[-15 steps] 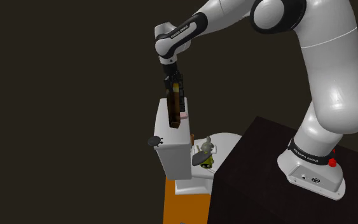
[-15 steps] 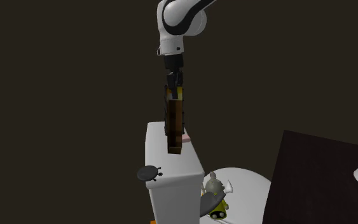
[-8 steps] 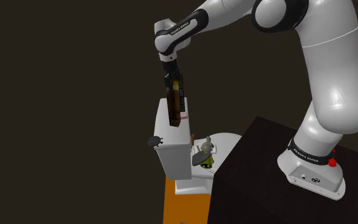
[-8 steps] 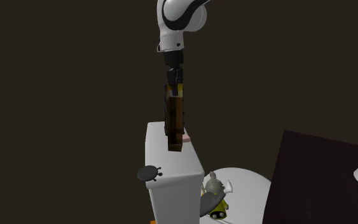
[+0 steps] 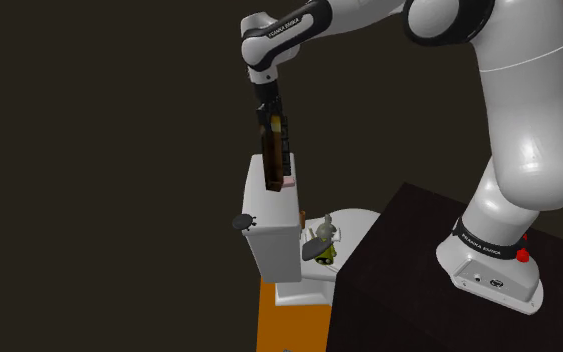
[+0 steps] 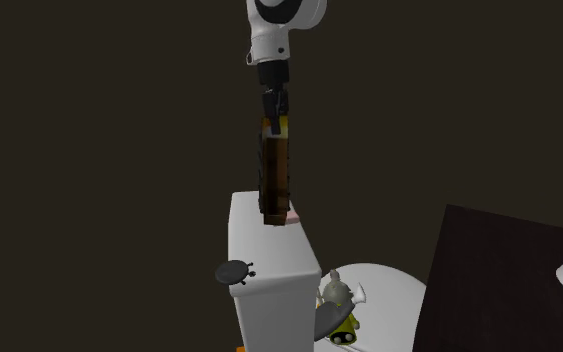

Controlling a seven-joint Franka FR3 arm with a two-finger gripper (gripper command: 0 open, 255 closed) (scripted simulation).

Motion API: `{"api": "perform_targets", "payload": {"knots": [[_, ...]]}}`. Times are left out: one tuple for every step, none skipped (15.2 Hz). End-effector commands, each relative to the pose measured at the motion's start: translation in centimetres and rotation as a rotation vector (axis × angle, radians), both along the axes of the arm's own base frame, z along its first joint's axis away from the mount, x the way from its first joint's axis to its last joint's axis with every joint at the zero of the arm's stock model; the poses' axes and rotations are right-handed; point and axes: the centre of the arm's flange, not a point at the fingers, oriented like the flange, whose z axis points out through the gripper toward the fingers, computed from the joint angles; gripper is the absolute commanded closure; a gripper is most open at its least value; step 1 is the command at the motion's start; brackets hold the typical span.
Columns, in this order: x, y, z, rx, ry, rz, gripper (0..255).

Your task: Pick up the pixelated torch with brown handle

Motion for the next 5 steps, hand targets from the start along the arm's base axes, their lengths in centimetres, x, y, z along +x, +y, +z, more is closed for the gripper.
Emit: {"api": "perform_targets", "payload": {"knots": [[0.1,0.1,1.1,0.0,-0.001,0.0,255],[0.1,0.1,1.7,0.0,-0.001,0.0,255],[0.1,0.1,2.2,0.0,-0.001,0.0,255],[0.1,0.1,2.3,0.0,-0.001,0.0,255],[0.1,0.1,2.3,0.0,-0.001,0.0,255]]}}
